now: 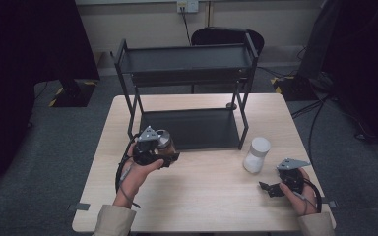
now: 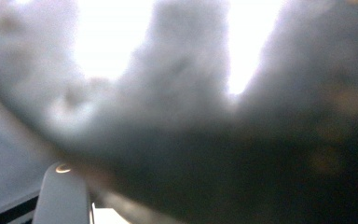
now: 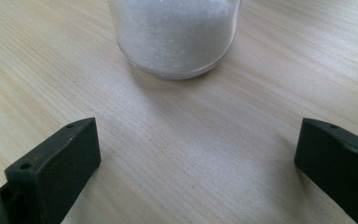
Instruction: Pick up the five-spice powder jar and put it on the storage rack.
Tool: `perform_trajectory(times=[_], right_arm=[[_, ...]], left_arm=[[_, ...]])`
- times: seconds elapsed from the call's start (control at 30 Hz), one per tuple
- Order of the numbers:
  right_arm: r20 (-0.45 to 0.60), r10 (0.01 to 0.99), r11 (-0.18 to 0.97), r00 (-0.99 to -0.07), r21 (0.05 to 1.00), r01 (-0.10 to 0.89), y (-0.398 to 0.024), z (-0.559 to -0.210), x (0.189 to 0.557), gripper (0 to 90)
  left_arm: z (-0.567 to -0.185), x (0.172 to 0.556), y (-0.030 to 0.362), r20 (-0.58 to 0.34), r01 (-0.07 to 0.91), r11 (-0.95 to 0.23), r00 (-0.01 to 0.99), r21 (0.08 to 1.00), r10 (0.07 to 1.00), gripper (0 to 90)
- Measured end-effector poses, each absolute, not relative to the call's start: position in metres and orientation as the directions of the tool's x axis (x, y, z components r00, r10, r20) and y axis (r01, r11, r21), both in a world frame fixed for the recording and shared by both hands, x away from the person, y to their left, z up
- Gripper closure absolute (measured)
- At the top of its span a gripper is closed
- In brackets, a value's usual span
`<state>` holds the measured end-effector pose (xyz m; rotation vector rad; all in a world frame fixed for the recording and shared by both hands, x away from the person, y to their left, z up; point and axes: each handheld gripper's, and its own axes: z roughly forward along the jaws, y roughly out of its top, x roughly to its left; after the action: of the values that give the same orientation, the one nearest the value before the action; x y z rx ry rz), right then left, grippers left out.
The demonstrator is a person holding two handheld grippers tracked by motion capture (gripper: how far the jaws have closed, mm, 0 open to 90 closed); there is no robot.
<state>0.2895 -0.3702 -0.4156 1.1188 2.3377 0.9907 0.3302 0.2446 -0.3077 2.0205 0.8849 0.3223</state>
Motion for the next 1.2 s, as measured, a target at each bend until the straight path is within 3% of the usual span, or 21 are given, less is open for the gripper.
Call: perform_trajectory(times=[1.2], right_arm=[[-0.023,0.787,0.437,-0.617,0.727,0.53,-0.37,-0.416,0.289,0.0]], left_arm=[[-0.222,0.38,0.214,-0.042,0.447,-0.407,0.712,0.797,0.701,30.3]])
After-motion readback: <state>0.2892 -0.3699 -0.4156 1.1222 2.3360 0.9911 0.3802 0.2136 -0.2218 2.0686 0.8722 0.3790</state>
